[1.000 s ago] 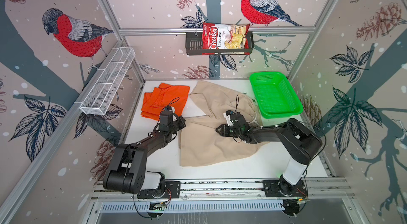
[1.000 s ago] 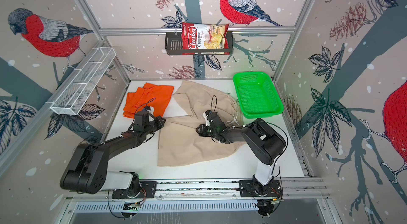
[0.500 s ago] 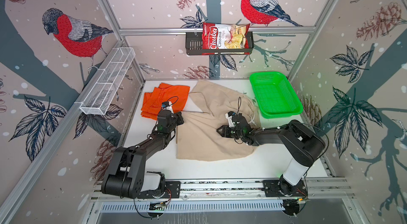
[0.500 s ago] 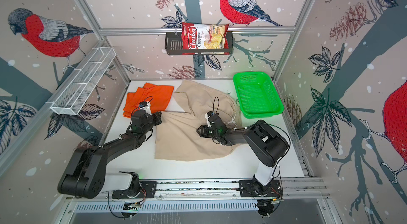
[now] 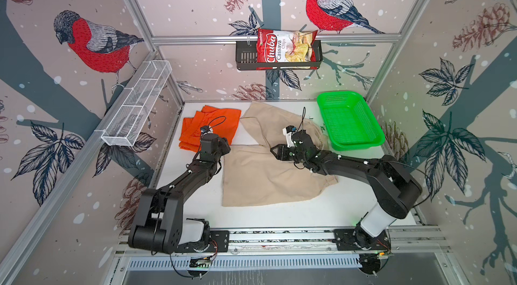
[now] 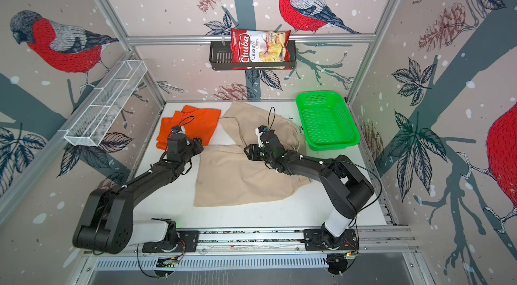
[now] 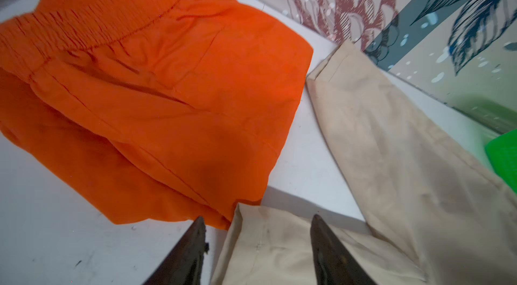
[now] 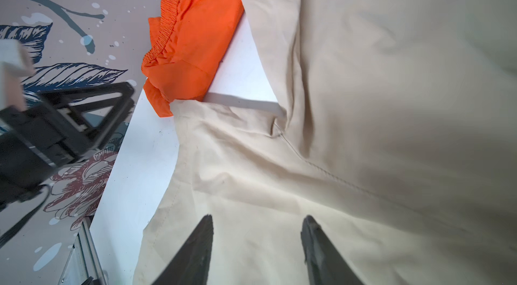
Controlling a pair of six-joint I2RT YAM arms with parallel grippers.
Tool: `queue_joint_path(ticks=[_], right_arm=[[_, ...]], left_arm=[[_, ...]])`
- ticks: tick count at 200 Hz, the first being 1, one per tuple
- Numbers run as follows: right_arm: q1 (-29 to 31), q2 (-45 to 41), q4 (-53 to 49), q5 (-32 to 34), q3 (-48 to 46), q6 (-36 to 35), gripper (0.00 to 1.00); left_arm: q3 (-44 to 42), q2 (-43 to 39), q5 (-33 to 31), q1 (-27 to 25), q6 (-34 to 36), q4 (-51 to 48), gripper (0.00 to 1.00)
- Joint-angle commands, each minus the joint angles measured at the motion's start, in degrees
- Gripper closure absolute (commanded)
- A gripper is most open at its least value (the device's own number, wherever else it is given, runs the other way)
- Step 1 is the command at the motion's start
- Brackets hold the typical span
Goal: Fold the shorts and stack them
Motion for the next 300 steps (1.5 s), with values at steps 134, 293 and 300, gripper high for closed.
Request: queue_joint_path(ticks=[134, 293, 300], right_arm=[[-3.27, 9.19, -7.34, -0.06, -1.22, -1.95, 0.49], [-6.17, 17.69, -14.36, -8.09, 27.52, -12.11, 0.4], [-6.6, 20.23, -14.94, -8.89, 30.51, -12.35, 0.39]], left_arm=[[-23.79, -19.08, 12.73, -11.26, -31.42, -20.65, 0.97], [-18.81, -19.01, 6.03, -13.37, -27.55, -6.5, 0.87], [-18.66, -17.0, 6.12, -13.31, -27.54, -5.19, 0.87]])
